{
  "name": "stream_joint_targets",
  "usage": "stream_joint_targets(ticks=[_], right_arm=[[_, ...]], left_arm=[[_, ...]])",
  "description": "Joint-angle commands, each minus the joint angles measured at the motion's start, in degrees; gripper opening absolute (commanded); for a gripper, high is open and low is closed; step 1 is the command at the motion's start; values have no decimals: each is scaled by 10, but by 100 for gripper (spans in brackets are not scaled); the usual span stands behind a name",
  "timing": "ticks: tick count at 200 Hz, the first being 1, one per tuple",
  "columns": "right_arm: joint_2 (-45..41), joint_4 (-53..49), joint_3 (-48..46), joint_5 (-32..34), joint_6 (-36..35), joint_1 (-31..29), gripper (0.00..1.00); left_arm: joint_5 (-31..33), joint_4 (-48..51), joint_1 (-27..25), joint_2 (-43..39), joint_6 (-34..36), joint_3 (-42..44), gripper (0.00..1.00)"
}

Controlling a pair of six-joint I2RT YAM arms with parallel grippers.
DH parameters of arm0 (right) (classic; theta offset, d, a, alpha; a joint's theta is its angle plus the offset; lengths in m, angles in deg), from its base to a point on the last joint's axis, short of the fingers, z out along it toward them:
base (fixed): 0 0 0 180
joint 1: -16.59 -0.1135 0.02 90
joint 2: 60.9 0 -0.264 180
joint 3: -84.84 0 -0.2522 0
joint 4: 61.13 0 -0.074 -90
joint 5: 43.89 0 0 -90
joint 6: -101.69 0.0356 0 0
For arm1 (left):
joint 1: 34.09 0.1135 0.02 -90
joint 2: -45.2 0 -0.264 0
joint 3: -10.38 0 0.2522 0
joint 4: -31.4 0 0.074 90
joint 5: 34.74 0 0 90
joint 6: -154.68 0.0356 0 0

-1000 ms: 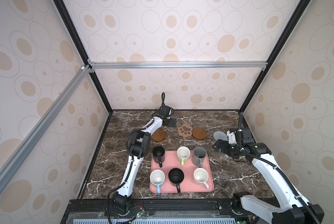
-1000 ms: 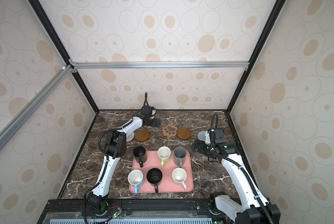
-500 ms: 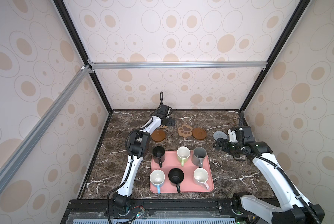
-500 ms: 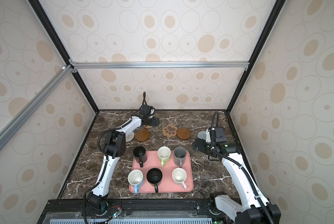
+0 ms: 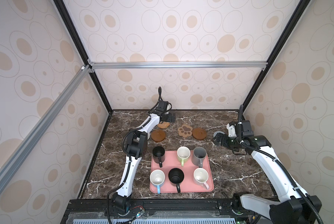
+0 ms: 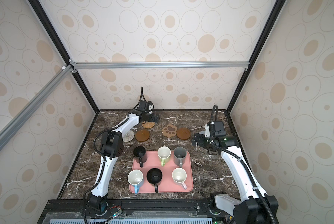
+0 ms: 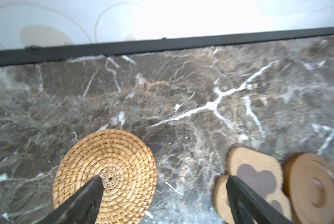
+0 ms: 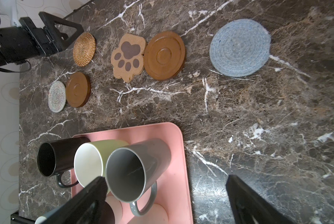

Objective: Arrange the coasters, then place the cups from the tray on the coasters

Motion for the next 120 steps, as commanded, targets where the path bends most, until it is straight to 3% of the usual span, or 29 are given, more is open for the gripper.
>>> stream_joint_targets(ticks=[1,120], right_arm=[[-1,3,3,-15,-1,-4,100],[-17,-3,-21,-22,0,-4,100]], left_arm=[[-33,0,-16,-3,4,8,100],[1,4,-6,44,-15,28,100]])
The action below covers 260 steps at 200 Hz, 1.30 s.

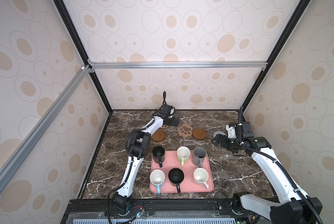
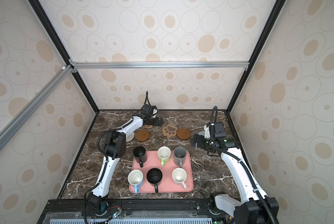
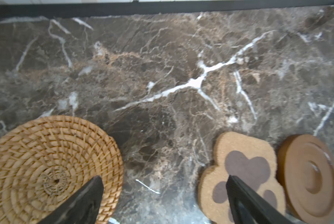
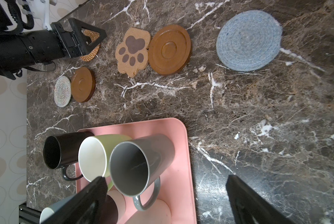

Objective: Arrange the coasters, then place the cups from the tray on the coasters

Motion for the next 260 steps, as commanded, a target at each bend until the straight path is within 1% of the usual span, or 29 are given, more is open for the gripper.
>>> stream_joint_targets(ticks=[1,45,77,103,128,155,177,198,216,239,260], right_arm=[[-4,-6,-6,-7,0,-4,100],[7,0,-7,-21,4,-4,100],[26,10,4,-35,15,-4,100],[39,0,30,-43,19,-8,100],[34,10,19,-40,20,-12,100],[50,18,19,-45,19,-12,100],[75,22,34,-53,18,-16,100],[100,35,47,-62,17,-22,100],[135,48,66,-77,17,-26,100],[193,57,110,-99,18,-35,100],[251,66,155,-115,21,-51,100]], left_arm=[[15,8,8,17,-7,9,100],[1,3,22,25,-9,9,100],[-3,2,29,21,-11,-14,100],[-2,5,29,-18,-3,-15,100],[11,6,29,-83,-7,14,100],[46,-28,29,-177,-24,104,100],[52,-55,29,-259,-43,201,100],[19,-82,29,-332,-37,304,100],[-2,-134,30,-401,-45,406,100],[-22,-203,32,-486,-74,511,100],[-26,-245,34,-550,-105,583,100]])
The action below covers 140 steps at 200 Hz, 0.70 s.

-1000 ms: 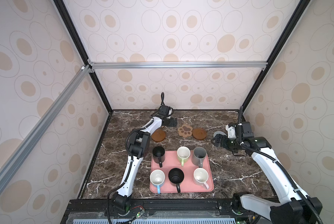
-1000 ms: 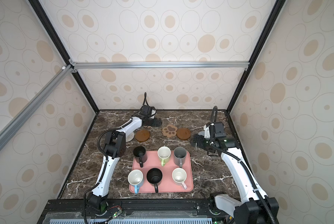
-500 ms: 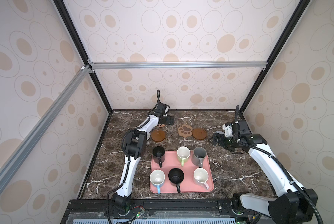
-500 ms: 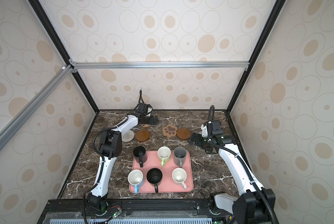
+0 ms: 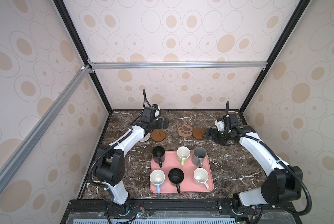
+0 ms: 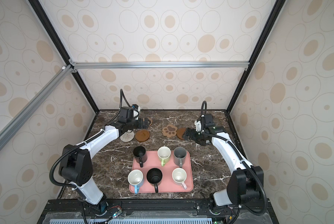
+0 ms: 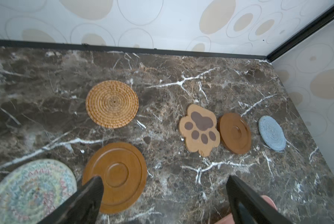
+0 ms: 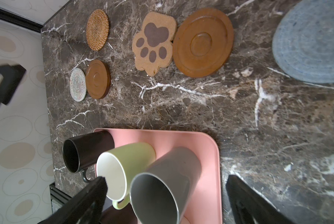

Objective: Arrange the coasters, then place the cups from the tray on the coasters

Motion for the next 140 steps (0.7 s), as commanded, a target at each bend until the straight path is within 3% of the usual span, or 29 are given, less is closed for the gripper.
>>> stream_joint_targets(ticks=[1,41,79,140], right_arm=[[55,20,51,-32,5,-19,100],[160,42,134,-43,20,-47,100],[230,158,136,-93,132,-47,100],[318,201,177,-92,226,-55,100]], left_arm=[[-19,-81,5,-69,-46,60,100],[-12,-74,6,-149,-61,128,100],[11,-44,8,-212,-46,160,100],[5,-58,14,-280,-81,224,100]])
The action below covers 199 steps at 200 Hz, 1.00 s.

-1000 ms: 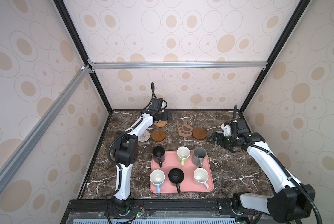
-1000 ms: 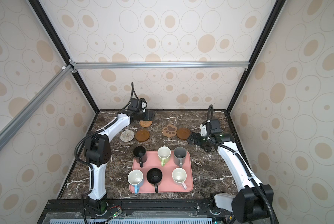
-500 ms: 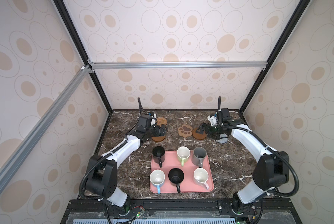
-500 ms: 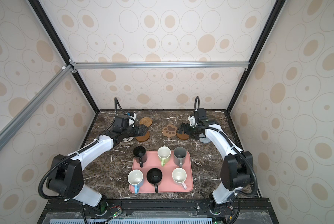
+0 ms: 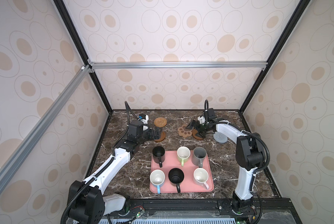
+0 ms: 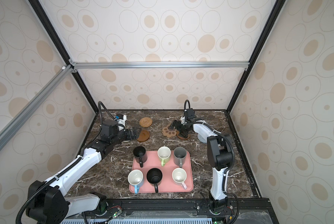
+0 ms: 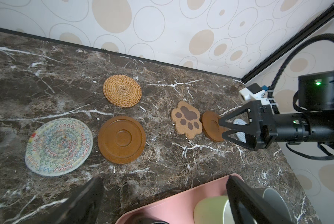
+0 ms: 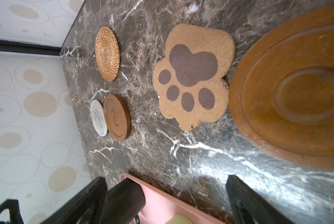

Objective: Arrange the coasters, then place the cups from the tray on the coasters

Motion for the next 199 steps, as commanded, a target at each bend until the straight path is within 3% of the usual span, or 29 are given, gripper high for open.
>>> stream_joint_targets(ticks=[1,83,199], right_arm=[[20,36,27,-12,60,-11,100],[73,158,5,-18,199,-28,100],[79,90,3,34,191,-45,100]], left_arm=[[-6,-11,4,-26,-27,18,100],[-14,-25,4,-42,-64,44,100],[-15,-17,4,-39,-64,41,100]])
